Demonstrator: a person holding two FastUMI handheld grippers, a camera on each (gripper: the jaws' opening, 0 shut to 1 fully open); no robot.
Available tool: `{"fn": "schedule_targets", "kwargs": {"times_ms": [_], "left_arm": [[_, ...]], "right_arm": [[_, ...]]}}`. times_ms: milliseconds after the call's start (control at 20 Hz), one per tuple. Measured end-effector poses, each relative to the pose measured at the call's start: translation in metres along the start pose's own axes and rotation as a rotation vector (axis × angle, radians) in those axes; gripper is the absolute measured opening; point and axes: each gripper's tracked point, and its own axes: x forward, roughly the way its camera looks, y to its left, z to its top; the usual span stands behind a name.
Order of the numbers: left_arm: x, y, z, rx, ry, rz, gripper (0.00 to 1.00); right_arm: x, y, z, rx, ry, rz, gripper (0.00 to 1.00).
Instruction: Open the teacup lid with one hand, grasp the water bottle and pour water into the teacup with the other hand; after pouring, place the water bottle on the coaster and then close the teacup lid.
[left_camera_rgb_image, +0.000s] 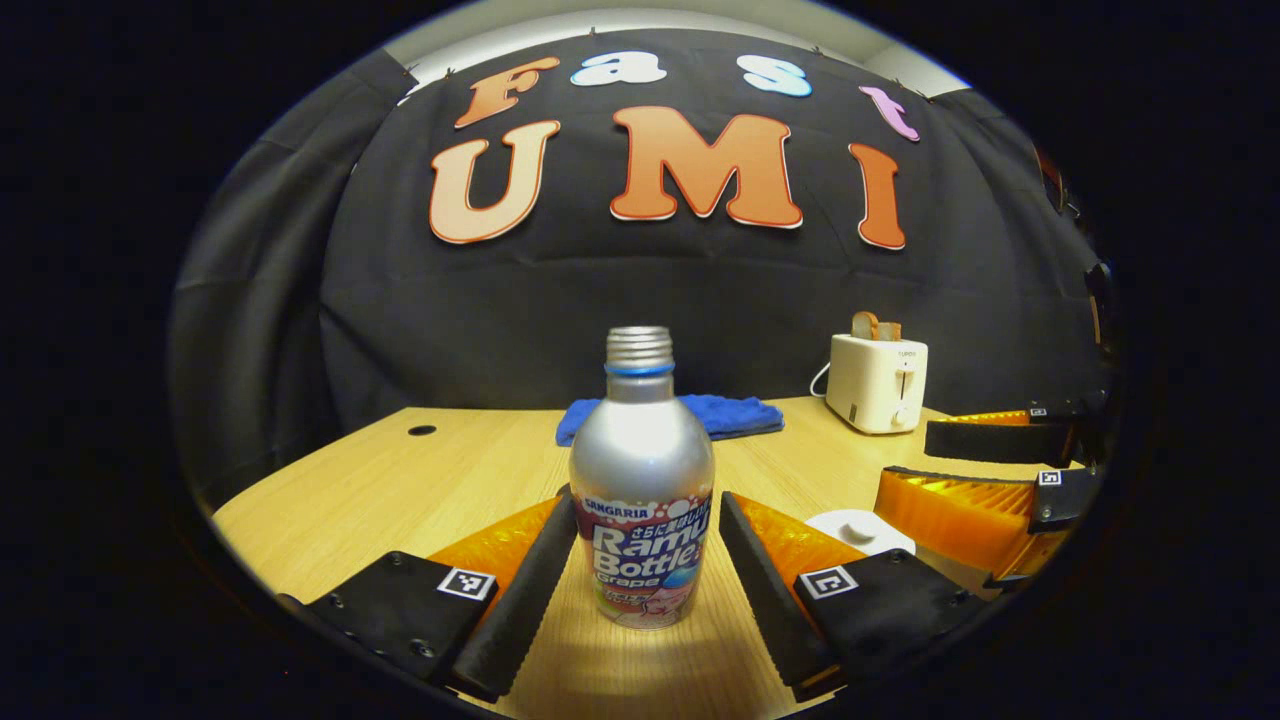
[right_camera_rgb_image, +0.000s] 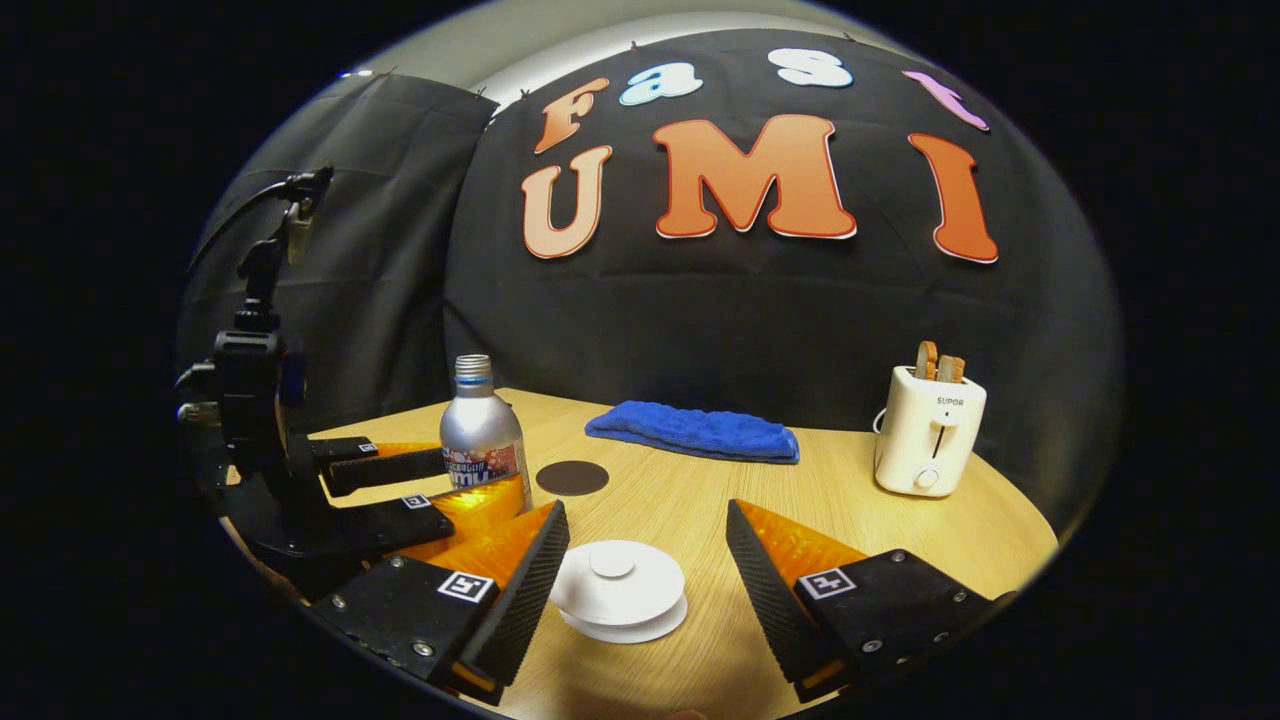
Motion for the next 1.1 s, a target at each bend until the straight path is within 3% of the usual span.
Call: {"fn": "schedule_targets", "kwargs": {"times_ms": [150, 250, 350, 500, 600, 750, 850, 900, 950, 1100], "left_arm": [[0.005, 0.003, -0.008, 0.007, 0.034, 0.005, 0.9], [0.009, 0.001, -0.008, 0.024, 0.032, -0.003, 0.95], [0.011, 0.003, -0.011, 0.034, 0.044, 0.003, 0.9], [0.009, 0.008, -0.008, 0.035, 0.046, 0.024, 0.82], [0.003, 0.013, -0.002, 0.047, 0.034, 0.049, 0.86], [-0.002, 0.016, 0.006, 0.087, 0.022, 0.068, 0.8], [-0.008, 0.021, 0.013, 0.105, 0.008, 0.083, 0.84], [-0.009, 0.023, 0.016, 0.108, 0.0, 0.089, 0.8], [-0.012, 0.024, 0.018, 0.111, -0.004, 0.094, 0.84], [-0.017, 0.028, 0.017, 0.117, -0.007, 0.104, 0.8]], "right_arm": [[0.01, 0.002, -0.008, -0.015, 0.023, 0.008, 0.95], [0.013, 0.003, -0.017, -0.02, 0.049, 0.011, 0.95], [0.015, 0.006, -0.023, -0.02, 0.067, 0.024, 0.84], [0.016, 0.014, -0.026, -0.033, 0.079, 0.045, 0.78], [0.017, 0.008, -0.025, -0.061, 0.079, 0.022, 0.78], [0.019, 0.01, -0.032, -0.059, 0.105, 0.032, 0.61], [0.021, 0.014, -0.032, -0.023, 0.11, 0.043, 0.58], [0.022, 0.015, -0.033, -0.004, 0.116, 0.049, 0.55], [0.023, 0.017, -0.032, 0.013, 0.121, 0.057, 0.51], [0.026, 0.019, -0.034, 0.066, 0.136, 0.063, 0.39]]}}
